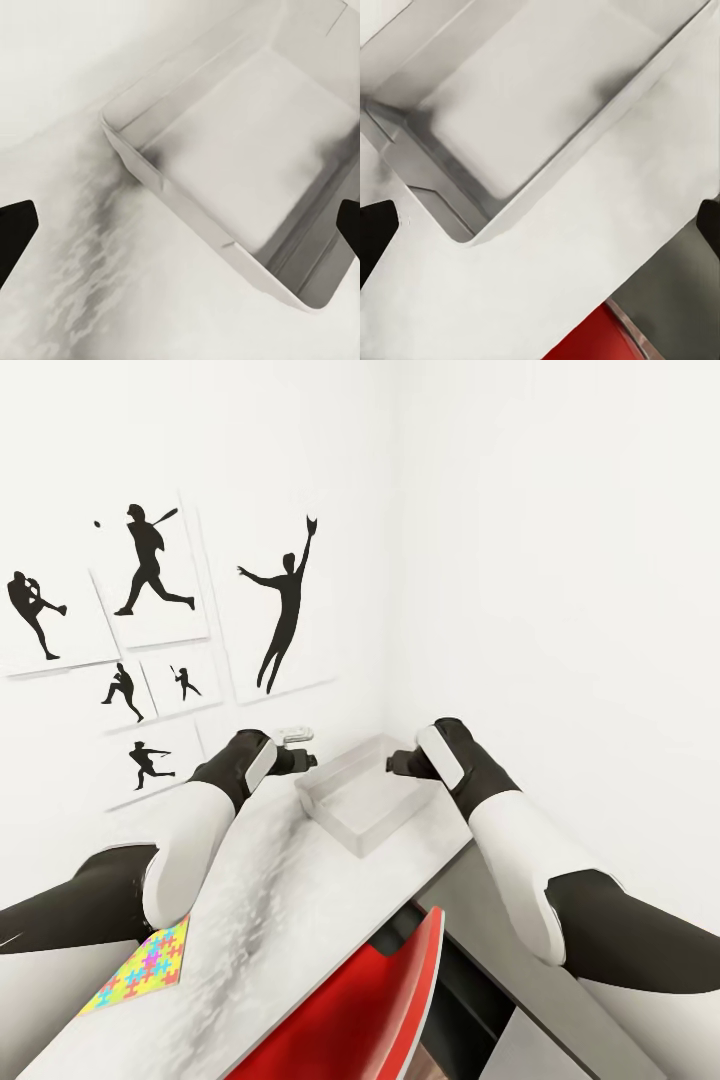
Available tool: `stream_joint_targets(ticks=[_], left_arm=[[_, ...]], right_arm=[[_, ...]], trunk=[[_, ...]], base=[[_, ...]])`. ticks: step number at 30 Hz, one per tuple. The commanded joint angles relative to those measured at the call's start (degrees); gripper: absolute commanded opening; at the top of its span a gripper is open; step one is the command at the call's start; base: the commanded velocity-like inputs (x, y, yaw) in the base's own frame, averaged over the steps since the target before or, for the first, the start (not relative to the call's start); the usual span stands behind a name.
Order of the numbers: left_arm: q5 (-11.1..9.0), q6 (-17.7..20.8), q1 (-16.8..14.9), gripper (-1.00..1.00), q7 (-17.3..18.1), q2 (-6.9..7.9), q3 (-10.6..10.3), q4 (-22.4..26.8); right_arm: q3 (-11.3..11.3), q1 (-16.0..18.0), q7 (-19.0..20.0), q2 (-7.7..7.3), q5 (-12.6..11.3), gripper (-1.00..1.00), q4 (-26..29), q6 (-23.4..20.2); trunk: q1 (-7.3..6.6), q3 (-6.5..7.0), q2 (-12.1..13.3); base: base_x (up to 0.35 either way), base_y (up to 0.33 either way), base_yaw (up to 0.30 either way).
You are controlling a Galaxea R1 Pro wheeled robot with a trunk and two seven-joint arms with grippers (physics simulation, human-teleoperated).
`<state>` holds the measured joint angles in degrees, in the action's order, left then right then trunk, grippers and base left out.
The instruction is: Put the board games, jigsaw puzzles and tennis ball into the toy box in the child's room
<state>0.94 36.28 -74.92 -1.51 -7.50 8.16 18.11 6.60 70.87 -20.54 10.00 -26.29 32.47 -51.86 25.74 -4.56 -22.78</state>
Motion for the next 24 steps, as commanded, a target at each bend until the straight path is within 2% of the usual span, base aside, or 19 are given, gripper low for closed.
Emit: stream_joint_targets(ticks=[1,8,13,17,24], left_arm=[[0.1,0.3,0.0,1.0,-0.2,-0.06,0.5,0.1],[0.0,0.3,0.0,1.0,-0.2,-0.2,0.5,0.1],[0.0,0.3,0.0,1.0,-0.2,-0.37,0.5,0.1],[0.0,0.3,0.0,1.0,-0.2,-0.96,0.5,0.1],[0.0,0.3,0.0,1.0,-0.2,-1.17,0.5,0.1]], right_arm=[[0.3,0.1,-0.3,0.0,-0.5,1.0,0.0,0.2],[2.7,0.1,-0.1,0.0,-0.5,1.0,-0.6,2.7],[3.1,0.1,0.0,0.0,-0.5,1.0,-0.7,3.0],[3.3,0.1,0.0,0.0,-0.5,1.0,-0.7,3.1],[3.3,0.1,0.0,0.0,-0.5,1.0,-0.7,3.1]], trunk=[[0.04,-0.14,-0.1],[0.04,-0.14,-0.1],[0.04,-0.14,-0.1],[0.92,-0.86,-1.7],[2.45,-2.11,-4.5]], base=[[0.0,0.0,0.0],[0.0,0.0,0.0],[0.0,0.0,0.0],[0.0,0.0,0.0],[0.0,0.0,0.0]])
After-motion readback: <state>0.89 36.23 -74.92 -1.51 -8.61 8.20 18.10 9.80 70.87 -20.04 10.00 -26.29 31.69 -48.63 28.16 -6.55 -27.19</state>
